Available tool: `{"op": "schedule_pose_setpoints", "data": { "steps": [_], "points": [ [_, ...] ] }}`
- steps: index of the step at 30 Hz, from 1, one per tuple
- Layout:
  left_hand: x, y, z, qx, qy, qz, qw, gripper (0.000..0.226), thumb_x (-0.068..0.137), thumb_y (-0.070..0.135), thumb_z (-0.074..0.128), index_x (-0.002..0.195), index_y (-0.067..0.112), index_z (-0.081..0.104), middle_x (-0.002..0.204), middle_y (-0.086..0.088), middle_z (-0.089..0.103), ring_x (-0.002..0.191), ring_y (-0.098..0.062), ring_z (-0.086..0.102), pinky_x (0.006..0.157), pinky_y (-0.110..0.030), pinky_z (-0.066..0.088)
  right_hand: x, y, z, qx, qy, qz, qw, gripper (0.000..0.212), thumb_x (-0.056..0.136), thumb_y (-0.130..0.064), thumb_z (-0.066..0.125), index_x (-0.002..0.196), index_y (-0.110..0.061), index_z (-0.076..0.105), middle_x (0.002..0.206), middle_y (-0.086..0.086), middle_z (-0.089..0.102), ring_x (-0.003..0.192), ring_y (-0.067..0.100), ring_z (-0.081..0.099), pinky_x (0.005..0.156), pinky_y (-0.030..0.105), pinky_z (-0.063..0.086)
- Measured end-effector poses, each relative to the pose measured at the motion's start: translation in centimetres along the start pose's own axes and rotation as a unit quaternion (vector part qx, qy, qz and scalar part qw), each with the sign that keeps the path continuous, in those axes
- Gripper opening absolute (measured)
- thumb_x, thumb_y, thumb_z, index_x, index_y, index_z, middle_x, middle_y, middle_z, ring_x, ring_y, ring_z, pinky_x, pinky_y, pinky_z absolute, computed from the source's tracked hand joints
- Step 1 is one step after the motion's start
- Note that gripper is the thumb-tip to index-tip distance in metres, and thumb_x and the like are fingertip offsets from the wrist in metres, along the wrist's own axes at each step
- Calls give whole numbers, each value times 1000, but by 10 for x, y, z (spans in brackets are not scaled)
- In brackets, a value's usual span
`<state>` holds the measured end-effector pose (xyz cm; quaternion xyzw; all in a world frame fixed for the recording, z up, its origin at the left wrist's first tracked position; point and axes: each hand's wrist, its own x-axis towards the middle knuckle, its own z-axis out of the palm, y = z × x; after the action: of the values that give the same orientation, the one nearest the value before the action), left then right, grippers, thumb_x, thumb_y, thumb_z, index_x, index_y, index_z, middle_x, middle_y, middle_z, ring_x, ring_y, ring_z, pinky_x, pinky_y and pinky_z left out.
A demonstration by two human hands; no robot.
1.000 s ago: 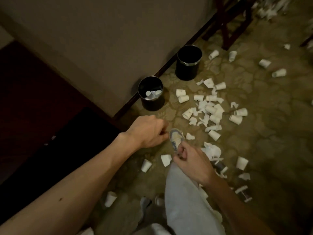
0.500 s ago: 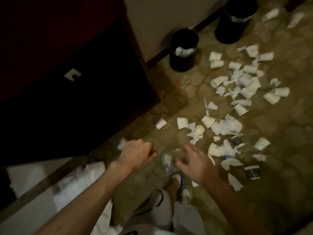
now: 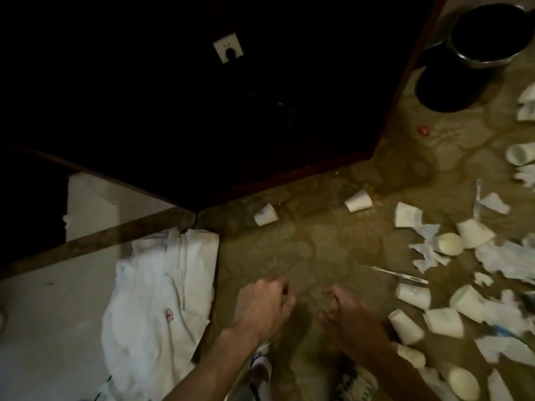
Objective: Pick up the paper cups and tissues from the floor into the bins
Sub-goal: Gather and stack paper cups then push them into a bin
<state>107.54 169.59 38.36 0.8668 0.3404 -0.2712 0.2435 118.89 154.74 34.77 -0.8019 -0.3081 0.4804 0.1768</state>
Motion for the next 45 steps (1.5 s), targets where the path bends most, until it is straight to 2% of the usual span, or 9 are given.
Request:
{"op": "schedule_pose_setpoints", "data": {
  "steps": [7,14,20,24,26,31,36,40,45],
  "points": [
    [121,-124,95,5,24,0,1000,36,98,41,46,133,29,47,136,2,49,120,-18,49,96,-34,45,161,1,105,47,-67,32,996,58,91,-28,63,145,-24,42,136,-2,54,128,16,48,106,23,38],
    [263,-220,163,71,90,20,993,52,99,42,49,145,23,36,146,-5,39,132,-22,36,106,-37,37,320,40,171,46,-49,-7,998,66,90,-36,66,147,-40,33,145,-8,47,125,14,50,104,36,45],
    [351,-267,207,24,178,20,984,70,92,44,61,149,28,24,151,-7,33,136,-25,35,108,-41,38,405,65,202,97,-35,-23,994,80,89,-30,68,151,-46,20,160,-7,26,143,19,31,110,37,34],
    [390,-280,222,10,184,20,983,88,87,41,69,152,32,11,160,-7,9,144,-32,23,109,-49,38,436,67,217,148,-29,-33,988,83,88,-25,68,152,-44,18,159,-4,29,143,20,32,115,44,33],
    [401,-282,224,-32,179,26,983,81,87,35,70,148,29,17,158,-7,12,142,-33,28,108,-50,42,444,68,222,161,-25,-25,986,83,88,-25,68,151,-46,19,159,-4,29,143,20,32,114,45,35],
    [401,-276,224,-59,179,70,980,63,93,32,65,142,21,27,144,-10,43,125,-26,51,98,-43,49,442,79,229,239,-14,-23,971,75,87,-32,69,148,-43,29,150,-10,40,129,11,44,102,32,42],
    [381,-249,239,-136,195,117,964,66,84,33,75,134,20,35,133,-7,54,106,-17,61,85,-36,56,420,88,227,373,27,-1,928,29,85,-50,69,108,-35,60,94,-16,74,92,4,69,79,25,51],
    [372,-214,250,-211,228,110,944,91,73,38,82,146,23,30,138,-1,45,124,-17,45,92,-30,44,398,100,216,426,106,29,898,42,87,-51,66,112,-17,68,90,-2,76,82,12,73,63,23,54],
    [361,-144,261,-195,241,185,933,82,72,38,80,143,24,41,125,7,43,117,-9,39,94,-28,41,361,127,180,511,147,79,843,58,80,-62,68,117,-17,63,99,5,73,82,16,70,49,21,49]
  ]
}}
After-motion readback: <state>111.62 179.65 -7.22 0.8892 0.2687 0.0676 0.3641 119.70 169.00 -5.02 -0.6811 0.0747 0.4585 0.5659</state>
